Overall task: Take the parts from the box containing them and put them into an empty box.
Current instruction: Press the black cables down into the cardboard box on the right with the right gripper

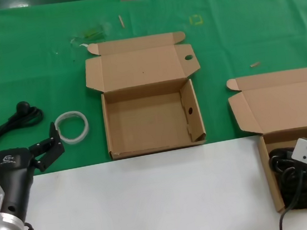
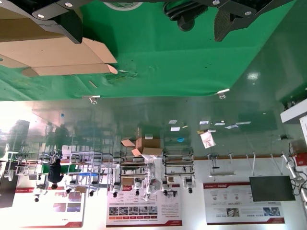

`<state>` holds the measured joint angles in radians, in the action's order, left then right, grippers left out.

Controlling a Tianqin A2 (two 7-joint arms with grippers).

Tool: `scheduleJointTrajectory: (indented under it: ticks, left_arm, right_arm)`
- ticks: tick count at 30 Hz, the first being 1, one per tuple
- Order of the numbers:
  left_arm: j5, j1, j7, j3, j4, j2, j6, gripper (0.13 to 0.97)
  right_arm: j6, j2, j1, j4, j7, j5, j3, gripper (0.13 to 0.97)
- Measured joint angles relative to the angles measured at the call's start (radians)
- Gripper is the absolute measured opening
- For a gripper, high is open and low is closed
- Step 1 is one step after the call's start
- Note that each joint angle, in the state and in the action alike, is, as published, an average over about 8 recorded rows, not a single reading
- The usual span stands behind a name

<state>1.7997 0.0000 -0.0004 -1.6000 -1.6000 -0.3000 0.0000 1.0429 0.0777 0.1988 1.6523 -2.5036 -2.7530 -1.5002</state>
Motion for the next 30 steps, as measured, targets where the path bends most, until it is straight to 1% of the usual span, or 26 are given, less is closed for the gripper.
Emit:
scheduleJointTrajectory:
  ticks: [10,14,22,23,30]
  left_arm:
    - [0.0,0.0,0.0,0.0,0.0,0.0,0.0,0.966]
    - [0.0,0.0,0.0,0.0,0.0,0.0,0.0,0.966]
    - [0.0,0.0,0.0,0.0,0.0,0.0,0.0,0.966]
    - [0.0,0.0,0.0,0.0,0.0,0.0,0.0,0.966]
    - [0.0,0.0,0.0,0.0,0.0,0.0,0.0,0.966]
  right_arm:
    - [-0.033,0.0,0.019,-0.053,0.019,0.0,-0.003,0.931]
    - [-0.036,0.0,0.022,-0.063,0.023,0.0,-0.003,0.931]
    - [-0.035,0.0,0.019,-0.061,0.035,0.0,-0.005,0.829]
    - [-0.035,0.0,0.018,-0.06,0.037,0.0,-0.005,0.829]
    - [-0.037,0.0,0.012,-0.056,0.048,0.0,-0.006,0.683]
